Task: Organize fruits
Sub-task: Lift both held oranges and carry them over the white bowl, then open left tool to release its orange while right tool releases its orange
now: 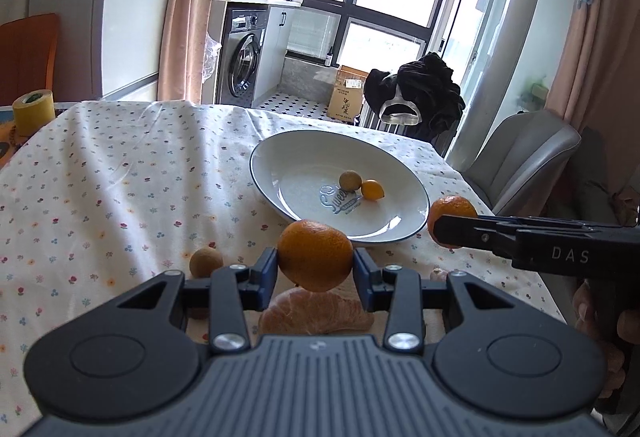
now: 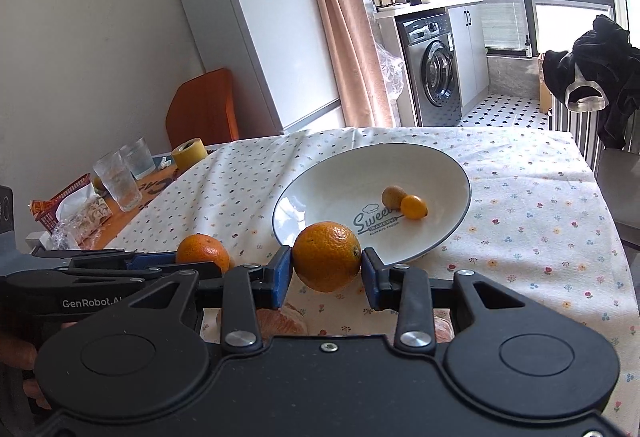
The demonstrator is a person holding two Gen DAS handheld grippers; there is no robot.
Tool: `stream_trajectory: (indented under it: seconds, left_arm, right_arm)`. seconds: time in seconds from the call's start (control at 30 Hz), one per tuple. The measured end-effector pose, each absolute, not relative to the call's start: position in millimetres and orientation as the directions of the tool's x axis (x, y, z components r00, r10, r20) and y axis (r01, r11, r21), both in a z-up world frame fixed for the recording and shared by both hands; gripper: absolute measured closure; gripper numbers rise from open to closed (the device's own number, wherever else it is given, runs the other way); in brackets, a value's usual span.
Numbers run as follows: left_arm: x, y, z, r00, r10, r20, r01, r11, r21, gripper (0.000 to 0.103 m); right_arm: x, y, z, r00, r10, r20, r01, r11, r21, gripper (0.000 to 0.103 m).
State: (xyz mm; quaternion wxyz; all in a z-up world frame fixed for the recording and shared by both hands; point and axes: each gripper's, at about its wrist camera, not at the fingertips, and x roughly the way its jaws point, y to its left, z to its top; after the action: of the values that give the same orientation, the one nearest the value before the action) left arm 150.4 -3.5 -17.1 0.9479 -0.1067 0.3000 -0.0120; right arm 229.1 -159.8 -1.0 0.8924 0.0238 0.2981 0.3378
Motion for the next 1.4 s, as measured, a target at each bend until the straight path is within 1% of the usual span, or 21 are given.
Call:
stream_trajectory:
  seconds: [0.17, 0.43, 0.93, 1.2, 1.4]
  left_arm:
    - [161.8, 1.1, -14.7, 0.815, -0.082, -0.574, -0.043, 0.979, -0.201, 0.064]
    - [189.6, 2.9, -16.4, 0.803, -0.076, -0.591, -0.046, 0.981, -0.189, 0.064]
    - [238.9, -15.9, -28.1, 0.758, -0.083, -0.647, -0.007, 0.991, -0.135, 0.064]
    - [257.2, -21.7, -39.5, 0.720, -0.101, -0.686, 0.019, 0.992, -0.127, 0.064]
    - [256.2, -24.2, -36.9, 0.724, -0.078, -0.685, 0.012, 0.995, -0.100, 0.064]
  right_arm:
    - [239.6, -161.3, 0.1, 0.608, 0.614, -0.503, -0.574, 0.778, 0.256, 0.068]
    - [260.9, -161.3, -9.5, 0.605, 0.612, -0.510, -0.560, 0.782, 0.273, 0.068]
    - [285.3, -156.9, -31.9, 0.626, 0.575, -0.527, -0.534, 0.809, 0.247, 0.068]
    - [290.9, -160.5, -36.7, 0.628, 0.566, -0.534, -0.516, 0.817, 0.259, 0.068]
    - [289.8, -159.8, -36.9, 0.628, 0.565, -0.535, -0.519, 0.817, 0.253, 0.068]
